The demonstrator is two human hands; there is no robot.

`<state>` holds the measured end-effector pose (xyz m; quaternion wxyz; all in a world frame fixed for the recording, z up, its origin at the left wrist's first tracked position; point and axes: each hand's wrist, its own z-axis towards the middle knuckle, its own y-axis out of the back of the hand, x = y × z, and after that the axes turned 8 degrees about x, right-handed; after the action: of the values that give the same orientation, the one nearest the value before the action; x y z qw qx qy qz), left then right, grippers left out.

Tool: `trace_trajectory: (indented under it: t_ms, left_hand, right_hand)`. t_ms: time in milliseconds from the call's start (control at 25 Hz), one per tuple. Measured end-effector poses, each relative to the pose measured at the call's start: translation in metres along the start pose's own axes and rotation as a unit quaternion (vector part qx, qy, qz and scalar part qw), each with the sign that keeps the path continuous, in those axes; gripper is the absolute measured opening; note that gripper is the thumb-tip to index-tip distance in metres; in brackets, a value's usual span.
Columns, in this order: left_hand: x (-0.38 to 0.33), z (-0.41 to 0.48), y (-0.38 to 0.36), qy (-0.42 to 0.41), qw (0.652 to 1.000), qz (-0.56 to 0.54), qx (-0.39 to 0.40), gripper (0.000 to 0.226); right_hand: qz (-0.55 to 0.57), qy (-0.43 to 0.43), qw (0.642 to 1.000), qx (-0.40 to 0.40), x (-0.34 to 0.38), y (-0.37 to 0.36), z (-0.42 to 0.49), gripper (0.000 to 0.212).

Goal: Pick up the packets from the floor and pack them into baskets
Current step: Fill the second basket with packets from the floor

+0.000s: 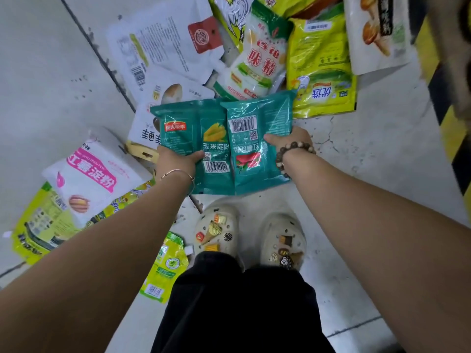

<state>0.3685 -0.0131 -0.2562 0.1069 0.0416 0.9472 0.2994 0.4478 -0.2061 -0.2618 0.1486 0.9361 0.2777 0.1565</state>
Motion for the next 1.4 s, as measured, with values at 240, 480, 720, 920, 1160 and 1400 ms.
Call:
trace_trajectory:
  t_ms: [240, 480, 720, 920, 1160, 1400]
  left_hand:
    - [-0.019, -0.036, 0.016, -0.062, 0.998, 0.013, 0.018, 0.04]
    - [-0.043, -0.108, 0.047, -0.129, 0.99, -0.003, 0.05, 0.029]
    - [-0.079, -0.204, 0.072, -0.225, 0.967, 0.014, 0.12, 0.012]
    - [-0.103, -0.289, 0.064, -0.307, 0.934, 0.049, 0.177, 0.024]
    - [-0.097, -0.393, 0.018, -0.329, 0.92, 0.084, 0.197, 0.052]
    - [-0.046, -0.49, -0.057, -0.392, 0.875, 0.115, 0.26, 0.043]
  right_hand:
    - [0.025, 0.084, 0.996, 0.015, -0.011, 0.026, -0.039, 0.026]
    - [0.133, 0.086, 0.987, -0.005, -0.036, 0.09, -0.112, 0.022]
    - [0.333, 0.076, 0.937, -0.075, -0.065, 0.15, -0.208, 0.01]
    - [0.424, 0.07, 0.887, -0.169, -0.106, 0.183, -0.277, 0.005]
    - [0.476, 0.044, 0.837, -0.265, -0.191, 0.226, -0.332, 0.005]
    - [0.508, 0.027, 0.783, -0.358, -0.317, 0.278, -0.39, 0.014]
